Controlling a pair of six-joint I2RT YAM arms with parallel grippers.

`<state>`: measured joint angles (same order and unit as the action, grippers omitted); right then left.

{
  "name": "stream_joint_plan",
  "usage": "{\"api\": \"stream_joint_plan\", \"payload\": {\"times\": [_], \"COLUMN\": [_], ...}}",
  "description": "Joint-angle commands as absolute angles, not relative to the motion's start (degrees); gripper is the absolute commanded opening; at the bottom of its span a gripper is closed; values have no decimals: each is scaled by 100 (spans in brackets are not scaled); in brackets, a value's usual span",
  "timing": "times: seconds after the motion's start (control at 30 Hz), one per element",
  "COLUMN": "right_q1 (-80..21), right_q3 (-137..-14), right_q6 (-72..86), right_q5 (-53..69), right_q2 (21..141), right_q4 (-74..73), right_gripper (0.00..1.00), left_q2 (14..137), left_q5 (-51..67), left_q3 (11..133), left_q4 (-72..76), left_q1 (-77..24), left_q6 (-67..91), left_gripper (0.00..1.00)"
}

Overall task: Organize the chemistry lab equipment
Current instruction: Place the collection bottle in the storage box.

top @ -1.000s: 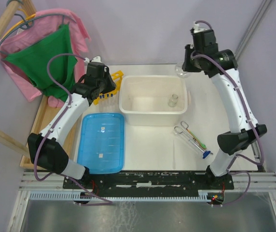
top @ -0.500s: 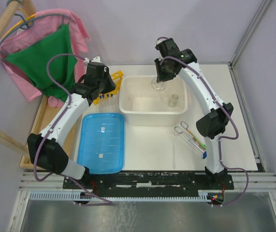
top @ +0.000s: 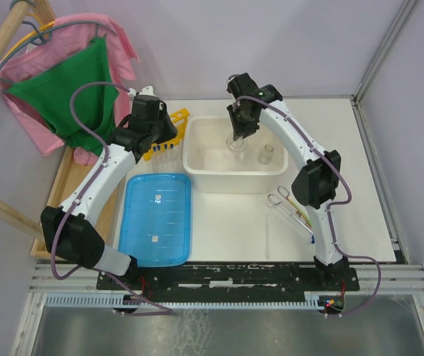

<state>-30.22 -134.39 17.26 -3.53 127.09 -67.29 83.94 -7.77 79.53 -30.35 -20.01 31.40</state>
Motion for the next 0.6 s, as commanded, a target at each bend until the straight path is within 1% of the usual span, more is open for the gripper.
{"api": "stream_joint_plan", "payload": {"times": [0.0,0.57], "right_q1": [-3012,-3020], "right_q3": [-13419,-13148], "right_q6": [1689,1771], "right_q5": [-439,-629], "right_q2": [12863,13231], "right_q4": [-6367,-6110], "right_gripper": [1,1], "left_q2": [8109,7971], "left_q5": [-976,-1083], "left_q3": [7973,7780], "left_q4": [-2936,-2946], "left_q1": [-2021,-2028], "left_q6": [3060,3076], "left_gripper": [33,33]}}
